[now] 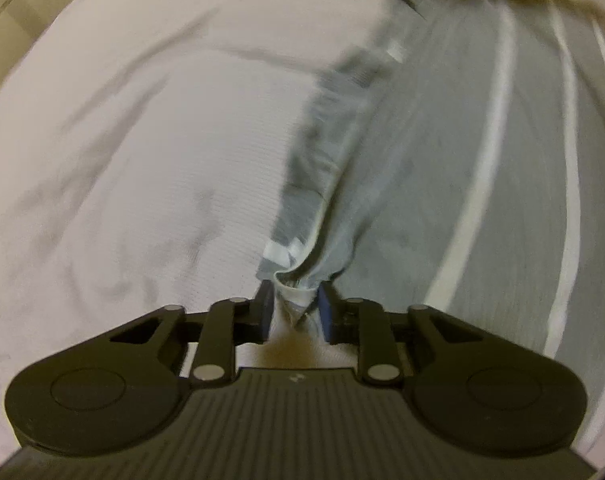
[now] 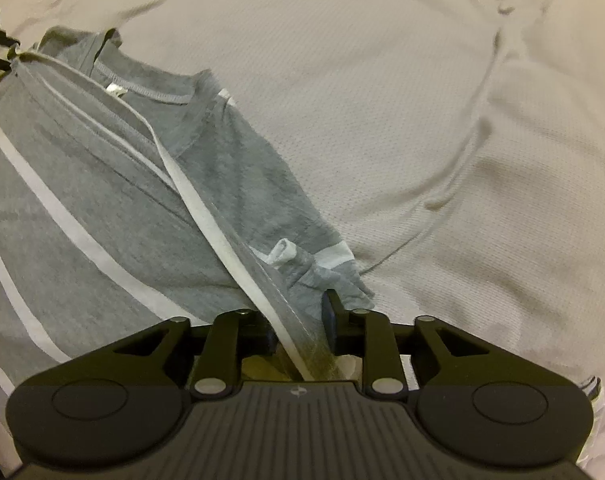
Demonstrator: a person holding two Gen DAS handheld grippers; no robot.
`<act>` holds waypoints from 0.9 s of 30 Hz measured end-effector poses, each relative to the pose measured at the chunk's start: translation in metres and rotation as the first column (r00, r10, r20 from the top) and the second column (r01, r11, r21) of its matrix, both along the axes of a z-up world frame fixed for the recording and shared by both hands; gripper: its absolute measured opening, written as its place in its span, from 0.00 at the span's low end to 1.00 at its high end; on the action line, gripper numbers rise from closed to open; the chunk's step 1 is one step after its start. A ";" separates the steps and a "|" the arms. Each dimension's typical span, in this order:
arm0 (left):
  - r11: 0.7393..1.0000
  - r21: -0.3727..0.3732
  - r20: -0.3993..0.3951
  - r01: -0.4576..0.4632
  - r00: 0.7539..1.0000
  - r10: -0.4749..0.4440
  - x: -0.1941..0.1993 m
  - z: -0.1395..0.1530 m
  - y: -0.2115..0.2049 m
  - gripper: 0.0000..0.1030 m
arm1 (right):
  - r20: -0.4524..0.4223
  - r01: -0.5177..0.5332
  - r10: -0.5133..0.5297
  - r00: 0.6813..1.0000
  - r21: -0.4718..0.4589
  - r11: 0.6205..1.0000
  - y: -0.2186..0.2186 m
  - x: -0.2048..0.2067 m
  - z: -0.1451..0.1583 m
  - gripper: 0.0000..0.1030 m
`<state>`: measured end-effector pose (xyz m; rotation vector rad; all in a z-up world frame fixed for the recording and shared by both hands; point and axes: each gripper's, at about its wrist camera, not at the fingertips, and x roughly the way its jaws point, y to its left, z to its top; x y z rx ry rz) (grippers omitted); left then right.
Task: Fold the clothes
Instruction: 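Hold the folded side with the left tool while the right tool pinches the fold edge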
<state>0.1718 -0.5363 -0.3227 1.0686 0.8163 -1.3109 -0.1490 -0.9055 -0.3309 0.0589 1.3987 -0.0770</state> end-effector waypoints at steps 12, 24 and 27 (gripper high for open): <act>0.993 0.013 -0.096 -0.113 0.989 0.114 0.004 -0.001 0.000 0.04 | 0.086 0.095 -0.101 0.991 0.073 0.993 -0.016 0.002 0.016 0.36; 0.958 -0.036 -0.195 -0.286 0.942 0.273 0.026 0.015 0.008 0.00 | 0.152 0.157 -0.169 0.974 0.086 0.984 -0.020 0.002 0.022 0.02; 0.941 -0.058 -0.220 -0.334 0.924 0.314 0.033 0.024 0.013 0.00 | 0.165 0.181 -0.196 0.967 0.101 0.978 -0.030 -0.004 0.031 0.02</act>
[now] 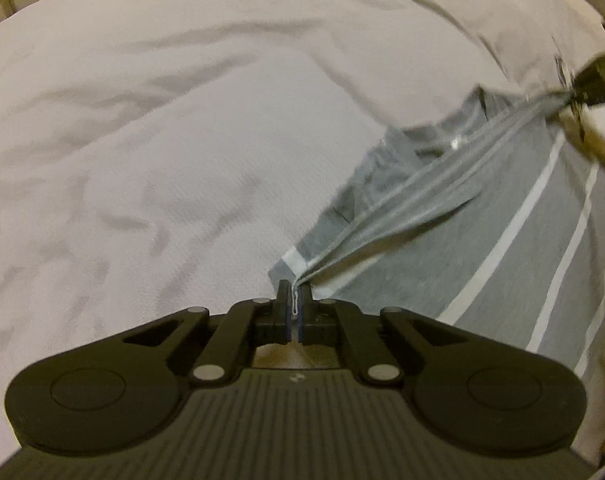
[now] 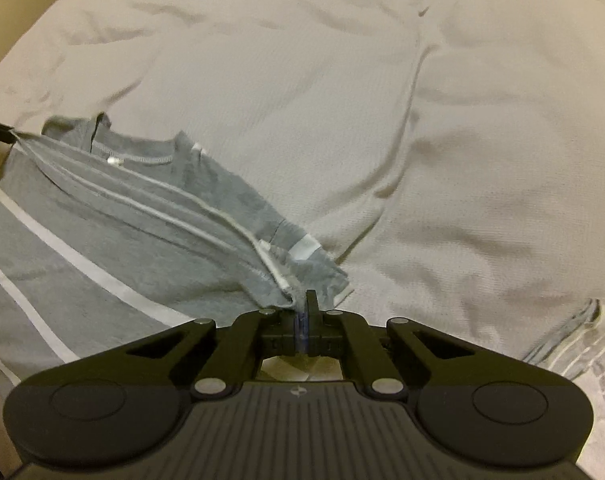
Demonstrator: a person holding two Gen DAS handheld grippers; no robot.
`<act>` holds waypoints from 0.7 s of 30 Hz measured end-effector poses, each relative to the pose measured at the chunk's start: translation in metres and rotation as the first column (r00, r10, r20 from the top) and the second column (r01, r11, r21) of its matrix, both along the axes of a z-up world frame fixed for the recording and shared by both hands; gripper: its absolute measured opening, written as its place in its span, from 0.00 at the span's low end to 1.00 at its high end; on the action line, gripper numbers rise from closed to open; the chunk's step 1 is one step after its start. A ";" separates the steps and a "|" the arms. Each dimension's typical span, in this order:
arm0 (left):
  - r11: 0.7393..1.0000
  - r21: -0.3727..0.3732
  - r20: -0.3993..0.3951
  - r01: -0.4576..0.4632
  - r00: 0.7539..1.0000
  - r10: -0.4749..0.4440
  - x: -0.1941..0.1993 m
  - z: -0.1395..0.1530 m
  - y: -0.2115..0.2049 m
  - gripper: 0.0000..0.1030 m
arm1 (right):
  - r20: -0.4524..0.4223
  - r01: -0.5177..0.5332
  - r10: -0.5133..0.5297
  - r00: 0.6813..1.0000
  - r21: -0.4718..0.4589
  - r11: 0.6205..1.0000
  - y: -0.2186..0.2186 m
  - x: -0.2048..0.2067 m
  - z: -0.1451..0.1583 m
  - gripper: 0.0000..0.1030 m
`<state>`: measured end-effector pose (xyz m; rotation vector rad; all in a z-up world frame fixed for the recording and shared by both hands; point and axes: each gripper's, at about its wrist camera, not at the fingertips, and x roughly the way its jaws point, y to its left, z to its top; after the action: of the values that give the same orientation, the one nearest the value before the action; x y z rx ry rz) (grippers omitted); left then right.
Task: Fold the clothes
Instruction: 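Hold the folded side with the left tool while the right tool pinches the fold edge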
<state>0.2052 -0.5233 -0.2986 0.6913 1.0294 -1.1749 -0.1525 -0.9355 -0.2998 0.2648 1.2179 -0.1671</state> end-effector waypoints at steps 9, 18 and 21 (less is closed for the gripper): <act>0.995 0.015 -0.048 -0.102 0.994 0.103 0.019 -0.013 -0.004 0.00 | -0.005 0.124 -0.124 0.992 0.037 0.992 -0.024 0.020 -0.011 0.00; 0.990 0.020 -0.065 -0.143 0.987 0.144 0.033 -0.021 -0.003 0.00 | -0.026 0.188 -0.186 0.982 0.065 0.980 -0.034 0.032 -0.028 0.00; 0.990 0.007 -0.056 -0.138 0.989 0.139 0.033 -0.022 -0.008 0.00 | -0.024 0.196 -0.195 0.981 0.057 0.979 -0.035 0.034 -0.030 0.00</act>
<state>0.2387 -0.5309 -0.3202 0.5822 1.1088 -1.0772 -0.1189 -0.9701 -0.3299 0.4361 1.2153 -0.3050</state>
